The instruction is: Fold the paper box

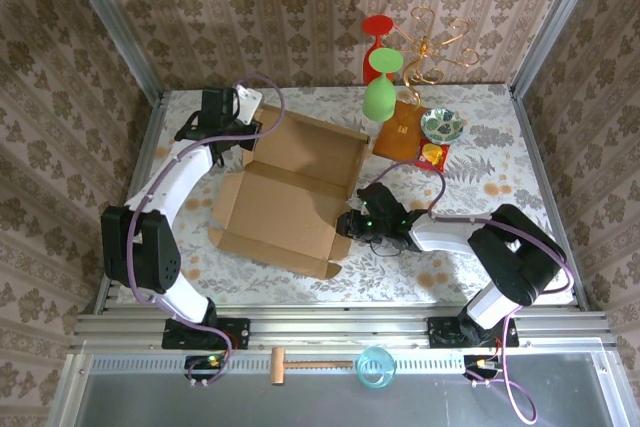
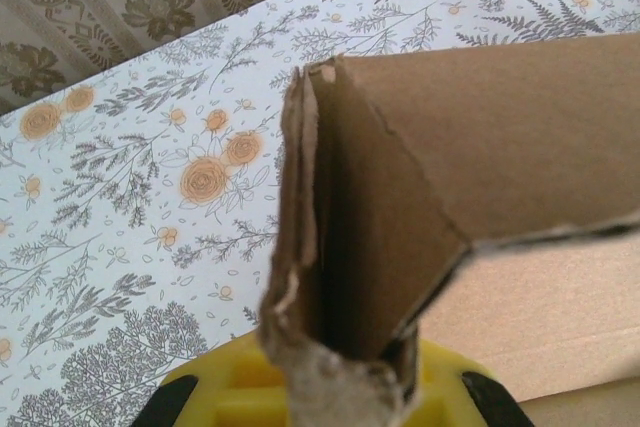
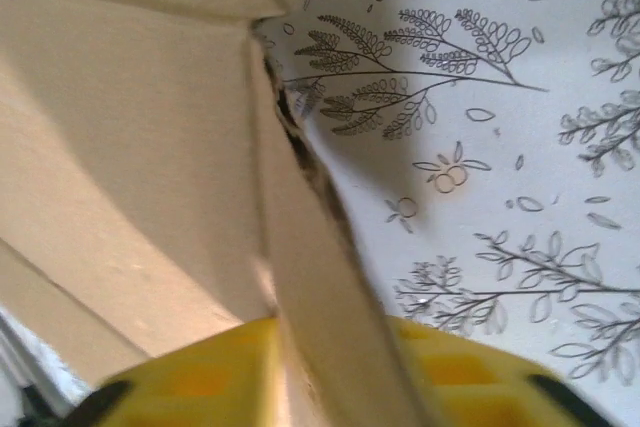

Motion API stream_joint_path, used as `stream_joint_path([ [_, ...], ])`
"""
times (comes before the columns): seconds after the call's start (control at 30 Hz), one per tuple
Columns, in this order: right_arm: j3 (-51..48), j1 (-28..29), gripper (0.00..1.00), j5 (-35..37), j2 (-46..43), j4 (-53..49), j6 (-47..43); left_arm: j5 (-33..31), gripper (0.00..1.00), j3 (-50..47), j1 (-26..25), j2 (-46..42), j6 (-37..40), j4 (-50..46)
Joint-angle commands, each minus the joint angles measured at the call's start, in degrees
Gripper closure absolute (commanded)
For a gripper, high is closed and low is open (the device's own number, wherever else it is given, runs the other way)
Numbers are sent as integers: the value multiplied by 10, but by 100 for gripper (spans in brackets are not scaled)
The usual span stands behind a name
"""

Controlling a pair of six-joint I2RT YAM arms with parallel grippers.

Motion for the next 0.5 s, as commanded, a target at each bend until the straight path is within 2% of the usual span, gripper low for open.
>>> stream_joint_path([
  [0.0,2,-5,98,-5,-12,25,72,22,90,-3,11,3,-33,6],
  [0.1,3,-5,100,-1,-23,19,153,16,60,8,21,-8,-80,-10],
  [0.17,8,-5,100,2,-27,7,209,9,48,26,27,-21,-128,-36],
  [0.23,18,-6,100,1,-26,-9,258,8,43,44,32,-38,-187,-71],
  [0.47,56,-7,100,-17,-8,-41,369,3,43,81,52,-68,-333,-219],
])
